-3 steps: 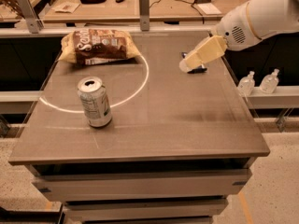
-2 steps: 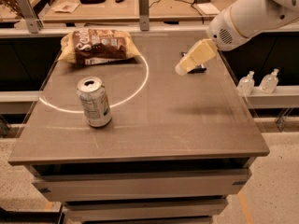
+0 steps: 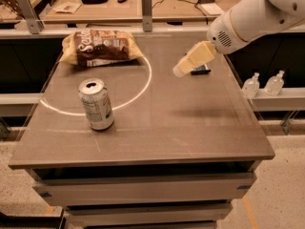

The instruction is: Move brown chip bag near rxbar chocolate

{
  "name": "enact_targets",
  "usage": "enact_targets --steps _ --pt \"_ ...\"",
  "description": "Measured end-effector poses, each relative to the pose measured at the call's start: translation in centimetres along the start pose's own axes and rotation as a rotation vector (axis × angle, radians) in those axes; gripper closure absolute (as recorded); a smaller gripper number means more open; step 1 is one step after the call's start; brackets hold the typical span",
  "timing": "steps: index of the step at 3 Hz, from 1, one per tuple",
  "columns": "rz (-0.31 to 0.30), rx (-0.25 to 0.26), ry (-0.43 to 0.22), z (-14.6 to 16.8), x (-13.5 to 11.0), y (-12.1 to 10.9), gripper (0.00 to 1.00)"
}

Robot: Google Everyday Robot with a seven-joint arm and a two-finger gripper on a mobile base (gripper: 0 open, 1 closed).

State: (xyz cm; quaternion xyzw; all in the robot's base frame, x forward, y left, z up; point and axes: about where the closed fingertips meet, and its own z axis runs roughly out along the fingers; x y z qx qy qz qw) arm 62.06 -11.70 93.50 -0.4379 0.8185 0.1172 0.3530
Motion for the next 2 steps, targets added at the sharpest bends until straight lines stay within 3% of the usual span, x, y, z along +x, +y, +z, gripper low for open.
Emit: enact_targets --steps 1,2 --pt "0.016 -0.029 0.003 2.5 -2.4 0.6 0.00" --pt "-0.039 -0.059 0.008 4.7 -6.1 0.7 0.00"
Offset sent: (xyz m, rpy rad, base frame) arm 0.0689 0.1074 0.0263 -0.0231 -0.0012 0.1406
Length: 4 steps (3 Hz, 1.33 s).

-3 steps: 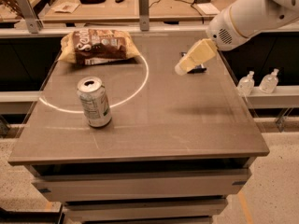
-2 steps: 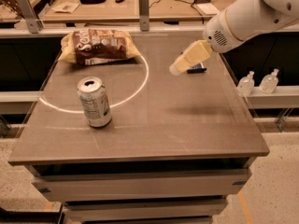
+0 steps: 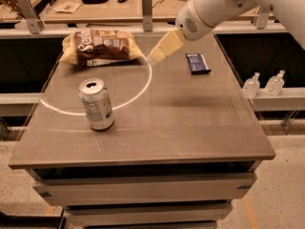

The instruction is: Move brown chip bag near rxbar chocolate

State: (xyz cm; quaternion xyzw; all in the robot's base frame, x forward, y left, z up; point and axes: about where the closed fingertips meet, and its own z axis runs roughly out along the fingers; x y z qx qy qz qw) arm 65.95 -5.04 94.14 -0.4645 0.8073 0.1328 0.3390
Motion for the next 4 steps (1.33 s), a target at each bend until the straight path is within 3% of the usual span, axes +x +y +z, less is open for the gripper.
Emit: enact_targets --steps 2,3,4 --pt "-0.128 -0.072 0.042 2.4 -3.5 -0.6 0.00" --pt "-0.140 -0.114 0.055 4.6 -4.4 -0.2 0.00" --pt "-0.137 -0.110 0.056 6.2 -6.1 0.1 0.00"
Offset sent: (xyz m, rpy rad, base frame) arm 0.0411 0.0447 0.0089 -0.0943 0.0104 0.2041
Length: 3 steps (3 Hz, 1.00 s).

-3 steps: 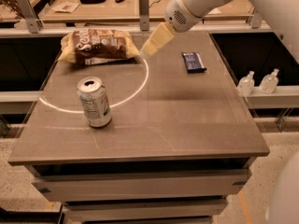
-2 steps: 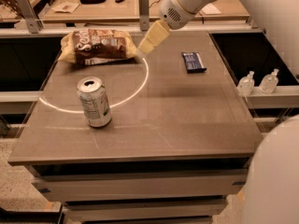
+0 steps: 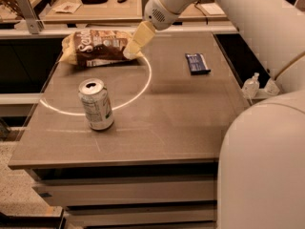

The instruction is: Move brown chip bag near rxbar chocolate

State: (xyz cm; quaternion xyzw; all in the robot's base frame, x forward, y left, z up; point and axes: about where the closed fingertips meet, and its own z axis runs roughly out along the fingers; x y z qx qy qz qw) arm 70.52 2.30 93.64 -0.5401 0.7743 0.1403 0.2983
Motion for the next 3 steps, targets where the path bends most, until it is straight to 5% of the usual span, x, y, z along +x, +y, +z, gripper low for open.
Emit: enact_targets --steps 1,3 --pt "0.009 0.096 -0.004 0.2 -2.7 0.3 0.00" --pt "-0.117 0.346 0.093 1.8 -3.6 1.0 0.00"
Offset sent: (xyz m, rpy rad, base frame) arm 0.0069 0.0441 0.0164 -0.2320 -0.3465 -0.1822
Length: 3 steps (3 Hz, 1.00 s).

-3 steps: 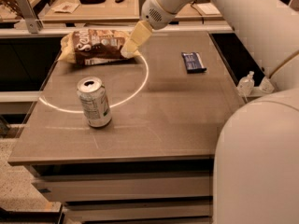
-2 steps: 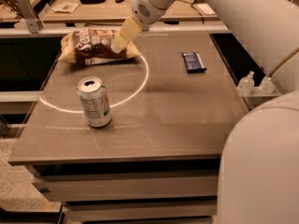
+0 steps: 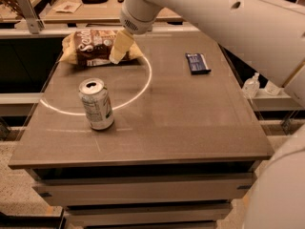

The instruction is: Move brown chip bag near rxbar chocolate

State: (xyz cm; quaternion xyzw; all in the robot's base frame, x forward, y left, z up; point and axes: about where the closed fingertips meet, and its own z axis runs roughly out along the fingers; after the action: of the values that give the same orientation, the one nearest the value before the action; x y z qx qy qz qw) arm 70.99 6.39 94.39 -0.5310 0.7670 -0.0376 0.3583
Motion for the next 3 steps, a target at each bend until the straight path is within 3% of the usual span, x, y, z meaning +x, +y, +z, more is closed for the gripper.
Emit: enact_targets --steps 1,2,3 --pt "-0.068 0.096 0.064 0.5 0.5 0.4 0.00" --pt "-0.069 0.137 0.120 1.2 1.7 -0.6 0.00" --pt "-0.003 0.116 0.099 2.0 1.7 -1.8 0.00"
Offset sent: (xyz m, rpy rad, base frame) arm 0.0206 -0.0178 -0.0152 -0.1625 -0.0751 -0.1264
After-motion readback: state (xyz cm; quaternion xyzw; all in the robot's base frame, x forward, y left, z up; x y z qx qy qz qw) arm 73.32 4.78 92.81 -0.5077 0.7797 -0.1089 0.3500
